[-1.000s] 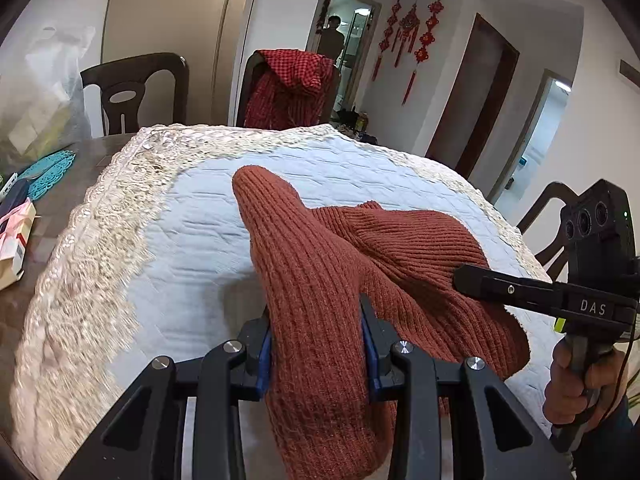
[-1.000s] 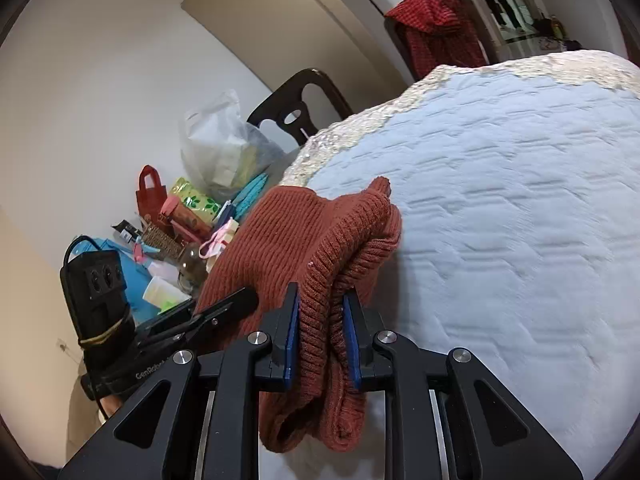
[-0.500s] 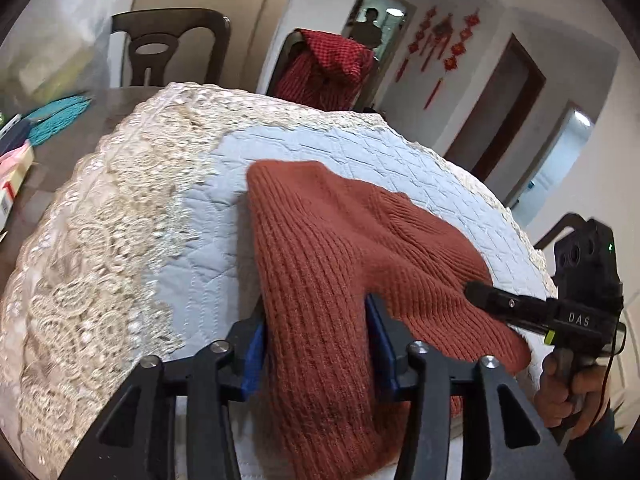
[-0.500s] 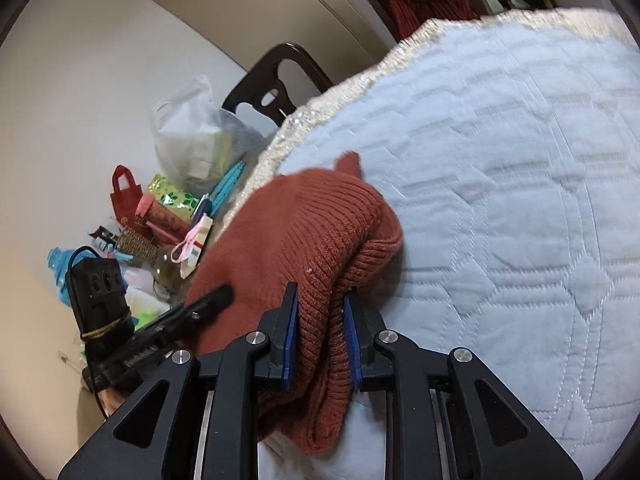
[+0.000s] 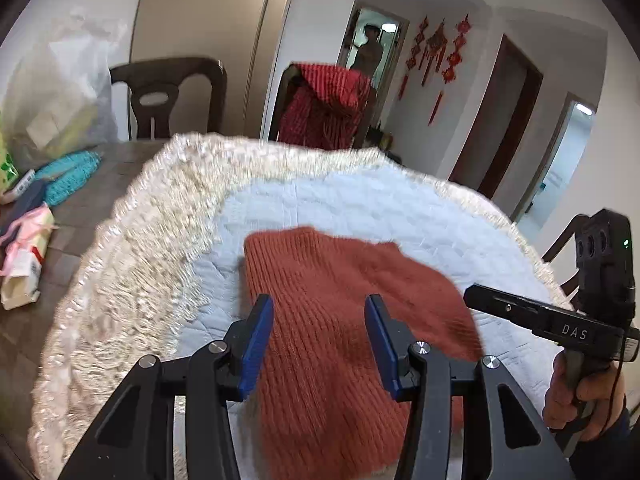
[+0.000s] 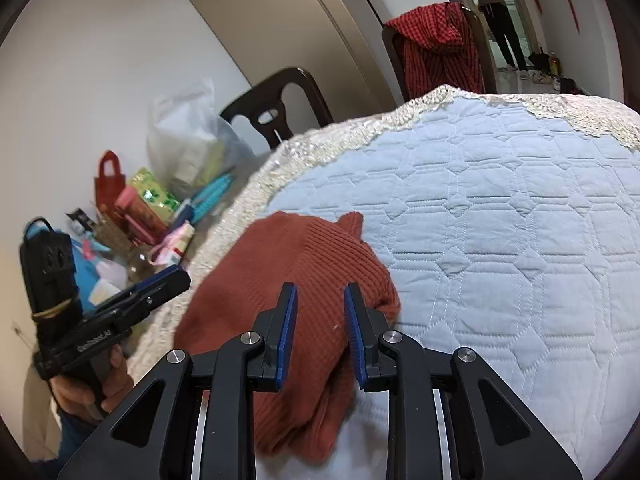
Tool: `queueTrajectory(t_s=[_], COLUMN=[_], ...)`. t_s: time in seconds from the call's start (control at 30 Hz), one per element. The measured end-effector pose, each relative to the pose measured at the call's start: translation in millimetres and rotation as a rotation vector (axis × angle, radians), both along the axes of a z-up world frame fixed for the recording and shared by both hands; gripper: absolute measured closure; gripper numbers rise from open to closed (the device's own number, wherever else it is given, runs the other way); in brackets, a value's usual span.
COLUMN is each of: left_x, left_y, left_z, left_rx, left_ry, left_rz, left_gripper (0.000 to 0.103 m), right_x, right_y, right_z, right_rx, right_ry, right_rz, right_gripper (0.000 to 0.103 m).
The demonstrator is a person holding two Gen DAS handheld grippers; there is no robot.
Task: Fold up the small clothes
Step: 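Lay the folded sweater down and open both tools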
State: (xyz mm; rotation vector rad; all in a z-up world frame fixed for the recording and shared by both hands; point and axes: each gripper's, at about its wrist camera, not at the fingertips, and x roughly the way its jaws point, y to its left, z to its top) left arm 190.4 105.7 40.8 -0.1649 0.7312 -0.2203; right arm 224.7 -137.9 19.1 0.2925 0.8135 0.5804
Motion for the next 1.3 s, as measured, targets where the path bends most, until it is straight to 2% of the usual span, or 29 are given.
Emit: queueTrajectory(t_s=[0.07,0.13,0.23,0.33,0.53,0.63,0.7,0.8,0.93,1.1,1.2,1.3], left_x=[2.6,-2.9,-7.3,-7.8,-52.9,-70.4,-72.2,-71.2,-71.5,-80.4,-74.1,-81.1], left_y=[-3.2,-3.7,-2.7,-0.4,-4.1,-6.1,-10.0,-19.4,-16.8,-16.2,-16.7,-16.7], left_z=[-16.6,-26.8,-26.1,-21.1,-1.6,-5.8,-16.3,-27.3,-21.6,-19.7,-34.5,-28.4], left_rx=[0.018,0.045,0.043,0.045,0.043,0.024,0.023,0.075,0.075,0.091,0.092,0.089], left_ry=[0.043,0.028,0.019,0.031,-0.022,-0.006,0.022,0.026,0.039,0.032,0.079,0.067], left_rz=[0.007,0.012,0.004,0.015,0.012,0.013,0.008,0.013,0.035,0.05,0.059,0.065], left_gripper=[0.052,0.052,0.052,0.052,0.052,0.052,0.052,0.052,0.052,0.052,0.052,0.052], right_x=[9.9,16.4,17.1,18.0,-22.1,-48.5,-60.1,-58.5,-52.7,-70.4,-67.2,-66.8], right_y=[4.6,5.6,-0.5,-3.8,2.0,13.8,23.4,30.7,20.1,18.2,23.8,18.0], right_z=[-12.4,-26.8,-38.5,-36.1,-2.0,5.6,0.1,-19.5,-23.1,-9.9,-22.4,-24.9], right_rx=[-0.039,-0.077,-0.072,-0.057,-0.079,-0.111,-0.157,-0.267,-0.224,-0.232,-0.276,-0.242], right_ry=[0.023,0.062,0.069,0.086,-0.012,-0.047,-0.046,-0.038,-0.014,-0.061,-0.028,-0.01], right_rz=[-0.005,-0.018,-0.021,-0.02,0.043,0.116,0.161,0.145,0.126,0.127,0.129,0.117], right_gripper=[0.078,0.078,0.08,0.08,0.08,0.08,0.08,0.086,0.085,0.085,0.085,0.085])
